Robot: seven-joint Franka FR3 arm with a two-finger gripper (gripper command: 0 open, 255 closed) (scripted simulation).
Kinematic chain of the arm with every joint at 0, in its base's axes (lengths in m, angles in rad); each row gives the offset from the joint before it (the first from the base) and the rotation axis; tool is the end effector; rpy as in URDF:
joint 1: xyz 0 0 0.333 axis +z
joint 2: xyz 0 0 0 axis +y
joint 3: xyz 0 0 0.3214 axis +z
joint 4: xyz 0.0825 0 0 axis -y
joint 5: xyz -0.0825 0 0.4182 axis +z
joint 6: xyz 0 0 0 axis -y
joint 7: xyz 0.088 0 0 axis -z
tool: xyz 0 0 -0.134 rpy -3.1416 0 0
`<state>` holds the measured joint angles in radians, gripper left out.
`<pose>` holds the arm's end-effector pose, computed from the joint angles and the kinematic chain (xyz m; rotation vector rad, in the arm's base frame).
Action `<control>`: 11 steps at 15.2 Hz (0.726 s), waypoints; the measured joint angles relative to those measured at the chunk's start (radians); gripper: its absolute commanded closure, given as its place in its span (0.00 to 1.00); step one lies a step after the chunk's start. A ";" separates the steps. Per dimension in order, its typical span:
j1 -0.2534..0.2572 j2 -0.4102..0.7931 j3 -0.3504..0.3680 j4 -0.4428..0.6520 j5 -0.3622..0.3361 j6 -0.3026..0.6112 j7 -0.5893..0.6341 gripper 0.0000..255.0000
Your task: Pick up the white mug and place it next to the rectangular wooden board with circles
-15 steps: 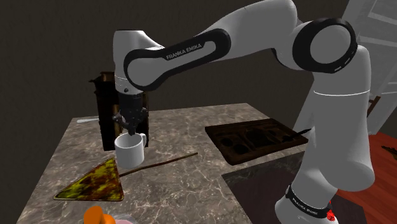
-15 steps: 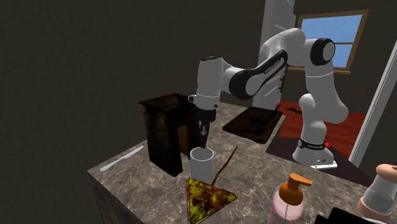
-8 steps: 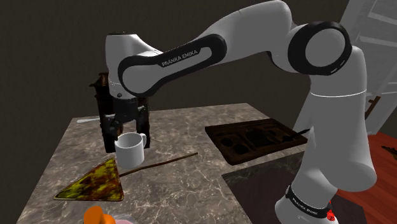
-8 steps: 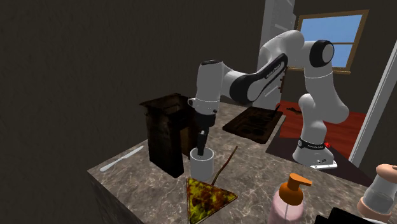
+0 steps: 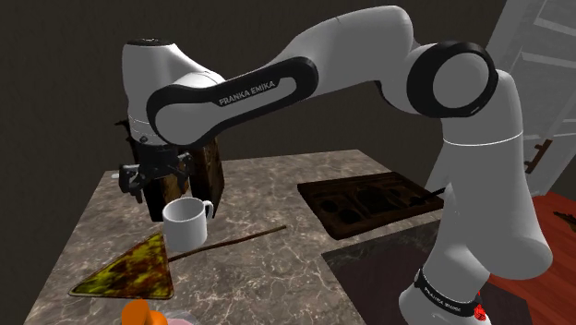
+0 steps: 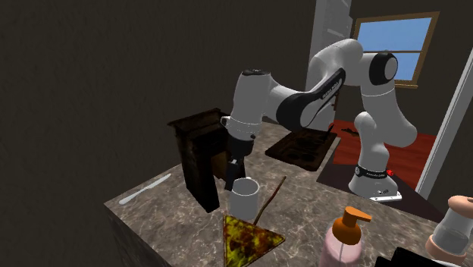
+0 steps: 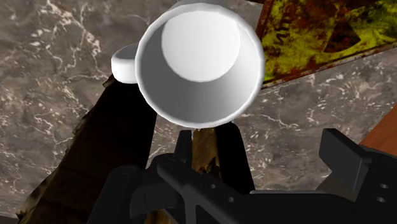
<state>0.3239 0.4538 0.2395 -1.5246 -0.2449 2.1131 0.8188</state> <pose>0.6437 0.3600 0.3829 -3.1102 0.2737 -0.2962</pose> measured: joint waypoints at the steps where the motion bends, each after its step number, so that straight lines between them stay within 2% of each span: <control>1: 0.002 0.000 -0.002 -0.001 -0.002 0.008 0.003 0.00; 4: 0.004 0.003 -0.003 0.003 -0.003 0.025 -0.003 0.00; 5: -0.003 -0.016 -0.003 -0.034 0.002 0.043 -0.005 0.00; 7: 0.012 -0.008 -0.005 -0.022 -0.004 0.032 0.013 0.00; 9: 0.000 -0.035 -0.006 -0.074 0.002 0.055 0.006 0.00; 10: 0.002 -0.024 -0.004 -0.048 0.005 0.040 -0.002 1.00; 11: -0.003 -0.027 -0.004 -0.050 0.008 0.042 -0.012 1.00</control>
<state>0.3213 0.4270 0.2355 -1.5743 -0.2367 2.1548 0.8071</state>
